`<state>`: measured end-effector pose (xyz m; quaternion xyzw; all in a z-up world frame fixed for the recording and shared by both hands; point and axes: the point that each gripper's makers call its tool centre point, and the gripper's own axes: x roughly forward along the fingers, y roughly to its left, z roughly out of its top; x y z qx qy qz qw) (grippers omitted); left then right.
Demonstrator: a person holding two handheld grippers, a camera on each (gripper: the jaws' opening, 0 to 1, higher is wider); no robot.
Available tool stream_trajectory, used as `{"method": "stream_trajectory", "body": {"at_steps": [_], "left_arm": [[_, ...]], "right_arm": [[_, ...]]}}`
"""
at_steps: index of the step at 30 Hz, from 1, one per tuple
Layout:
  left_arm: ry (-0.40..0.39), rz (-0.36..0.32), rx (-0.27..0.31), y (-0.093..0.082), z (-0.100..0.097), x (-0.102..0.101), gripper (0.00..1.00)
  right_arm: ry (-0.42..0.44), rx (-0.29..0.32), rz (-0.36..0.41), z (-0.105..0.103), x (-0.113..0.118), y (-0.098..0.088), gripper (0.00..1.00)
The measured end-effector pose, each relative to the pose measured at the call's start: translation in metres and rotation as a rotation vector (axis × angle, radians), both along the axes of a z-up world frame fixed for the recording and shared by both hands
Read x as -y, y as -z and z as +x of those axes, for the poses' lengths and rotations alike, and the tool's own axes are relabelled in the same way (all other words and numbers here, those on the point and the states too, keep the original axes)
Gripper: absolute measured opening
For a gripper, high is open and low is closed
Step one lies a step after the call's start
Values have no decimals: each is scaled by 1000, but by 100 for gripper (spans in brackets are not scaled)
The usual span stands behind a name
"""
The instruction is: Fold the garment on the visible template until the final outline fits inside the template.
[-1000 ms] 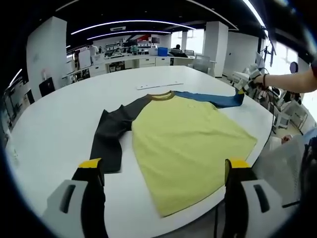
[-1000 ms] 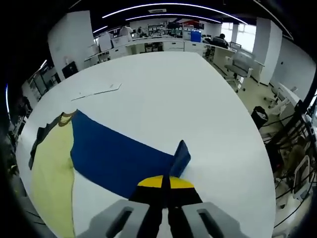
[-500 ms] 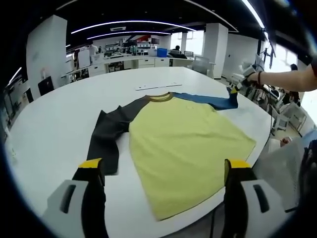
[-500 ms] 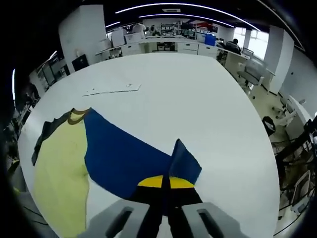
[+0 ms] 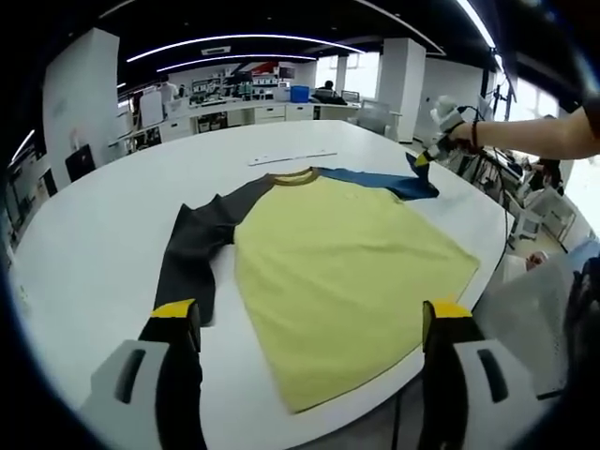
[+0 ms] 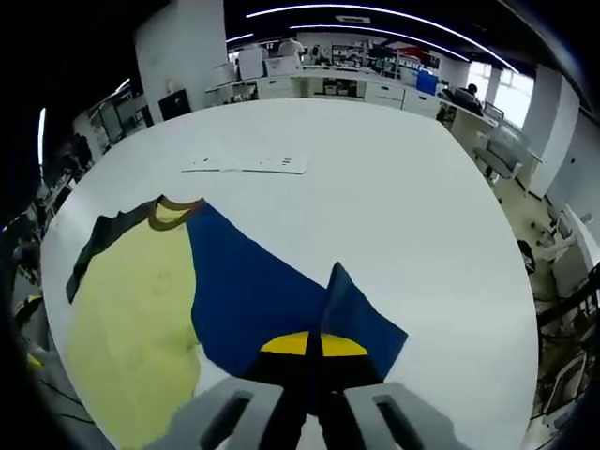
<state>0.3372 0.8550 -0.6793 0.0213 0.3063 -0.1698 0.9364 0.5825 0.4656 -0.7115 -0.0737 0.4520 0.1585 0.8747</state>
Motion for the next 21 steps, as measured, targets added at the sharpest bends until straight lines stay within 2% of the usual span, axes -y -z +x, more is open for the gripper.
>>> {"method": "stream_trajectory", "body": {"at_steps": [21], "left_arm": [[28, -4, -7, 3, -1, 6, 96]], "right_arm": [[-127, -40, -52, 8, -68, 1, 0]]}}
